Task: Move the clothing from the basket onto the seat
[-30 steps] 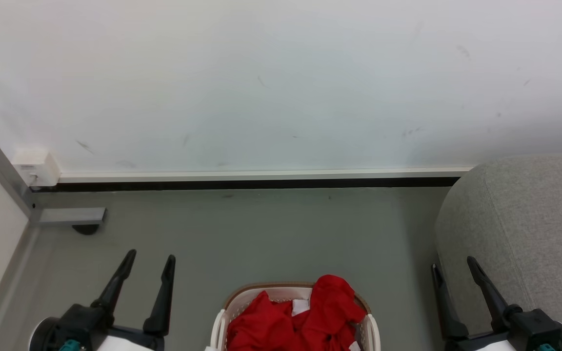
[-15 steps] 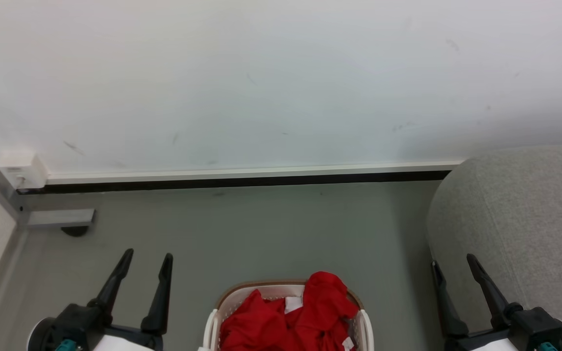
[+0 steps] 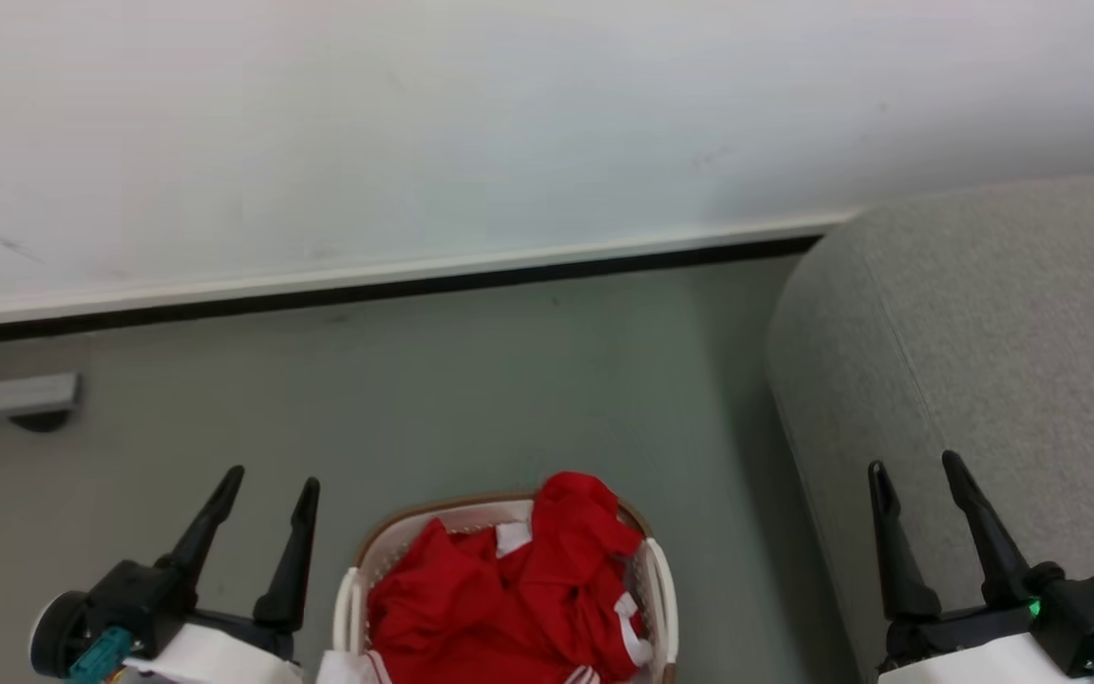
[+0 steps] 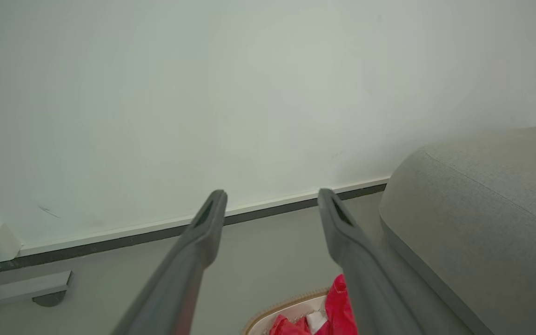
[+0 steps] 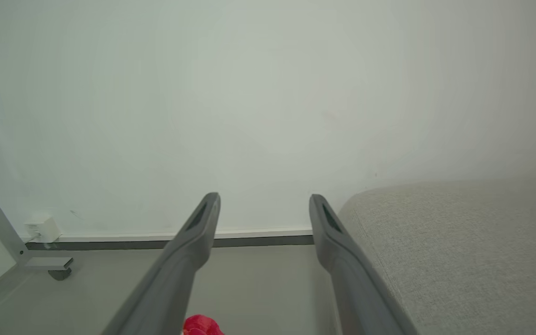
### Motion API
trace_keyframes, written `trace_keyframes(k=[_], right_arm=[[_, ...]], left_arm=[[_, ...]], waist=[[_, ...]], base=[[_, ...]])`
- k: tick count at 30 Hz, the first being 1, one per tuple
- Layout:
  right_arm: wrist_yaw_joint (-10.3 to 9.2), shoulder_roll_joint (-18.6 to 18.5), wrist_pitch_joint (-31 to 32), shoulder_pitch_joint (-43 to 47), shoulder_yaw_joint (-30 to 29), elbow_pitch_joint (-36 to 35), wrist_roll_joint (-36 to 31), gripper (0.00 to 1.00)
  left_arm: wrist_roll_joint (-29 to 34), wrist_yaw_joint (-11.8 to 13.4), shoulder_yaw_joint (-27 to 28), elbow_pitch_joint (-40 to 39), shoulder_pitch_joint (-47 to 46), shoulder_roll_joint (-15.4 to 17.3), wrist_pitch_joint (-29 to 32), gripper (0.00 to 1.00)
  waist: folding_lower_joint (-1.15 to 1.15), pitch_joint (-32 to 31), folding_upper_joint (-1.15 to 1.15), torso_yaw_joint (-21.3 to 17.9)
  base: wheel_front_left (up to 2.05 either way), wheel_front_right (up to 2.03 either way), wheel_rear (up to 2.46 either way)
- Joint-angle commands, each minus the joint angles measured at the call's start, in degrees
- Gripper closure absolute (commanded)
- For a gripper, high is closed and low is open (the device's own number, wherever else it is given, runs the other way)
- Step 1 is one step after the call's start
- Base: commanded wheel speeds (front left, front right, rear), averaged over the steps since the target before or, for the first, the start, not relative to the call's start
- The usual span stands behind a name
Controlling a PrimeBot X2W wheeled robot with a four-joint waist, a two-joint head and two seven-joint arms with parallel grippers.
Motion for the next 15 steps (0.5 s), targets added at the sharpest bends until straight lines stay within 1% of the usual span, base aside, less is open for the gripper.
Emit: trace_keyframes(k=[1, 4, 8, 15], right_arm=[[-0.12, -0.2, 0.0, -0.6, -0.5, -0.8, 0.7, 0.00], [-0.12, -0.2, 0.0, -0.8, -1.0, -2.4, 1.4, 0.00], [-0.12, -0.2, 0.0, -0.9, -1.4, -4.6, 2.9, 0.00], [-0.12, -0.2, 0.0, -1.1, -2.1, -9.0, 5.5, 0.00]], left_arm=[[-0.6, 0.1, -0.9, 1.0, -1.0, 1.2, 0.0, 0.00], [-1.5, 0.1, -3.1, 3.4, -2.5, 3.8, 0.0, 0.00], [-2.6, 0.1, -8.5, 9.0, -5.0, 7.7, 0.0, 0.00], [-5.0, 0.1, -18.5, 18.0, -10.8, 13.3, 0.3, 0.00]], waist=[[-0.01, 3.2, 0.00, -3.1], [-0.01, 5.7, 0.00, -5.1], [-0.01, 8.6, 0.00, -7.6], [-0.01, 13.7, 0.00, -11.0]], base=[[0.00, 0.00, 0.00], [0.00, 0.00, 0.00], [0.00, 0.00, 0.00], [0.00, 0.00, 0.00]])
